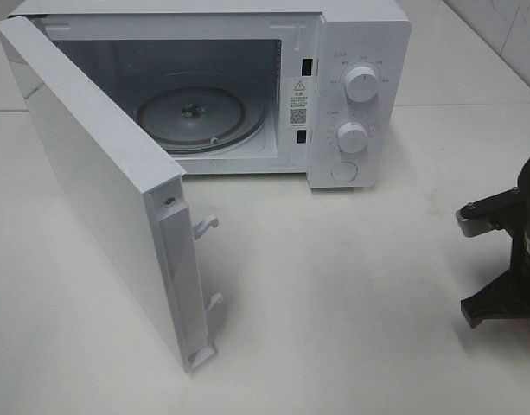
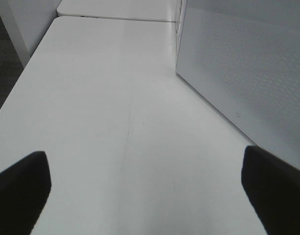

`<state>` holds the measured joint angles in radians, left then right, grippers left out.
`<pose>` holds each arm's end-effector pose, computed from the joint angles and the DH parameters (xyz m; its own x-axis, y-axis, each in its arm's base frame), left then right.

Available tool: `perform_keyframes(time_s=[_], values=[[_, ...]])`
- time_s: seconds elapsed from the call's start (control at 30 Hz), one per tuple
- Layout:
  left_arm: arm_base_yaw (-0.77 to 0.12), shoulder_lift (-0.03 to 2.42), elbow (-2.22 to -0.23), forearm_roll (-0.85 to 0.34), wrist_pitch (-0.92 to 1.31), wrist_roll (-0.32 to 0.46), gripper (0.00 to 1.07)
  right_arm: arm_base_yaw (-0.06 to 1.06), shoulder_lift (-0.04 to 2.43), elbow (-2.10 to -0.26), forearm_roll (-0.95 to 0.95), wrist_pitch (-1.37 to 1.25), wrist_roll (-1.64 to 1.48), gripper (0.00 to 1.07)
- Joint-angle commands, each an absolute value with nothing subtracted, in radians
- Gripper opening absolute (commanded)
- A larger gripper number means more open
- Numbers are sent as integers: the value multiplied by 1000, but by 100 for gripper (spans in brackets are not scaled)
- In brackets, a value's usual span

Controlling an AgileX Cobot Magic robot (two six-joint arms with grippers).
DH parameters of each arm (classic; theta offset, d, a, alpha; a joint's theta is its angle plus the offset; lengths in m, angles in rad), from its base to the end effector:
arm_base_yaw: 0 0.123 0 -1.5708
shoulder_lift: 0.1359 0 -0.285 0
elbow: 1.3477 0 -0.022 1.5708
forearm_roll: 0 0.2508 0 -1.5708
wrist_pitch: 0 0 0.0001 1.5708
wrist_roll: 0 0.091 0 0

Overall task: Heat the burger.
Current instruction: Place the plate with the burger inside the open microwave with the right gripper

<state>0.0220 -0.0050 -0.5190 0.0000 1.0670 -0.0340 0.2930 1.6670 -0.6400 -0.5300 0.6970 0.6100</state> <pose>-0.0081 -0.0002 0.2820 -0.4391 -0.0437 -0.8974 -0.0369 0.9989 -0.0305 0.2303 0.0386 0.1248 -0.9912 -0.1146 -0.0659 -0.0880 0.9441 -0.3178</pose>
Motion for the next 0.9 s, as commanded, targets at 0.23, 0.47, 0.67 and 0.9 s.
perform_keyframes(time_s=[0.23,0.47,0.67,0.9], values=[[21,-11,-516,0,1070,-36,98,395,1652,-634,-619,824,671,0],[21,-11,-516,0,1070,-36,98,474,1649,-634,-628,867,658,0],[21,-11,-516,0,1070,-36,98,524,1544,-634,-627,895,597,0],[21,-11,-516,0,1070,-36,98,593,1445,-632,-624,957,538,0]])
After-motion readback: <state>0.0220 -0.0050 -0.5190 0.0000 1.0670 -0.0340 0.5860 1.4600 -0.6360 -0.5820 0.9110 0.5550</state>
